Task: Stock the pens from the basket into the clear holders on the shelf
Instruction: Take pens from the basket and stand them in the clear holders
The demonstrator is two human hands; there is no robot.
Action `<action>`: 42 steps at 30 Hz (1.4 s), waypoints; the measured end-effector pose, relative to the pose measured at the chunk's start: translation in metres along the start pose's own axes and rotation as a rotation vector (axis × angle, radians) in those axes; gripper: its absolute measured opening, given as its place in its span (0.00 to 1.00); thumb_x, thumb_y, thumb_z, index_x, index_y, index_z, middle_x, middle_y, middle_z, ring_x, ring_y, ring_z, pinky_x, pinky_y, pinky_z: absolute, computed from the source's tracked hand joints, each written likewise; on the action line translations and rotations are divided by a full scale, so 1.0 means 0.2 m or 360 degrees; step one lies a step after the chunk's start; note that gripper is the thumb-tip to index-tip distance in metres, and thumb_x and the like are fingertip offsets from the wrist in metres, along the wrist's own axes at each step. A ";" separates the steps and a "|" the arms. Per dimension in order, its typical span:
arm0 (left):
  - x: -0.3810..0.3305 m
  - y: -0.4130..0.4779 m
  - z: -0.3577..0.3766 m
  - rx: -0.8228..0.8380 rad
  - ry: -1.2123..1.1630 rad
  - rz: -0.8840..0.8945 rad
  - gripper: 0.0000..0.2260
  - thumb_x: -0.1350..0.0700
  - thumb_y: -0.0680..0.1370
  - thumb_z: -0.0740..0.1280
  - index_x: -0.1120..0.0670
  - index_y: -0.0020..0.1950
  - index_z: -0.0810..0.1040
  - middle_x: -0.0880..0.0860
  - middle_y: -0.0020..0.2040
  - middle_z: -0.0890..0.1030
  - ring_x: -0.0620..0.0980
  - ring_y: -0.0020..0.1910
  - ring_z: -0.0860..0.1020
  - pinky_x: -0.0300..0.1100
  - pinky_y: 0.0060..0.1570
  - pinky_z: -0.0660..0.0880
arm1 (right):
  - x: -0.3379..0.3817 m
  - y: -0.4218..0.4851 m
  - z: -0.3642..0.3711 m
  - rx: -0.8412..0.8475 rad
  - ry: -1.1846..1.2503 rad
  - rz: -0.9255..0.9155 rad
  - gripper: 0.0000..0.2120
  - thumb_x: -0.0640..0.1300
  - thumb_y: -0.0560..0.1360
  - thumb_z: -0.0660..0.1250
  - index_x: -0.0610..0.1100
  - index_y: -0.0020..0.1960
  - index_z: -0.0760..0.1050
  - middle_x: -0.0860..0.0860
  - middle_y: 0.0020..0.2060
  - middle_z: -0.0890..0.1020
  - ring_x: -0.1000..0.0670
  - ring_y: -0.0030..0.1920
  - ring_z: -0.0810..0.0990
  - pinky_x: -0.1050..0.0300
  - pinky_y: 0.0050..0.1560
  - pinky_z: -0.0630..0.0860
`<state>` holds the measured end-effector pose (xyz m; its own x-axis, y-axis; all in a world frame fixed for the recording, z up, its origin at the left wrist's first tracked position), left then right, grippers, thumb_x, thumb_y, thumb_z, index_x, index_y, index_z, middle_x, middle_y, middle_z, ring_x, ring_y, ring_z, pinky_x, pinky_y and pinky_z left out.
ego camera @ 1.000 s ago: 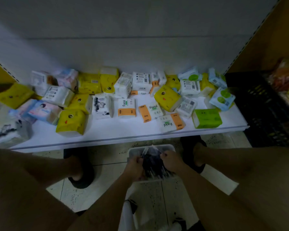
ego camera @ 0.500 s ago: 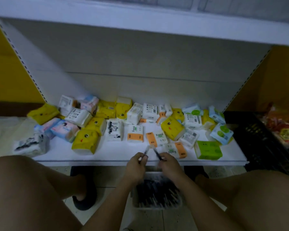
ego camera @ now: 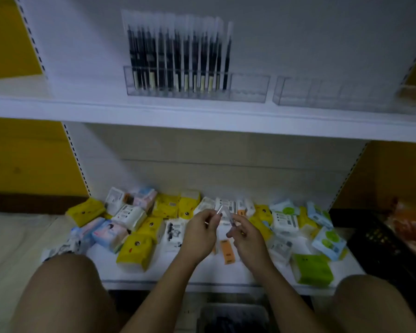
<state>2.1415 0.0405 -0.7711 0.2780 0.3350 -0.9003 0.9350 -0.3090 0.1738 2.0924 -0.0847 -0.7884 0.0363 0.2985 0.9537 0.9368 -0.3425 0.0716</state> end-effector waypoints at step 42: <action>-1.57 0.85 -0.83 -0.0444 0.0232 0.1054 0.09 0.56 0.75 0.71 0.47 0.54 0.77 0.45 0.45 0.82 0.39 0.43 0.80 0.33 0.43 0.78 | 1.73 0.77 -0.50 -0.0506 0.0046 -0.1283 0.15 0.41 0.76 0.69 0.54 0.61 0.73 0.55 0.39 0.76 0.54 0.40 0.78 0.58 0.46 0.80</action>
<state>2.2502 0.0306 -0.3918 0.8126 0.2777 -0.5125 0.5768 -0.2562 0.7757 2.2144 -0.1241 -0.4181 -0.6100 0.5363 0.5834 0.5310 -0.2699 0.8032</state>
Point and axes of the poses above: each hand's wrist, its own y-axis towards the middle knuckle, its own z-axis out of the palm, x = y × z, the point moved 1 cm from there along y, towards the middle knuckle
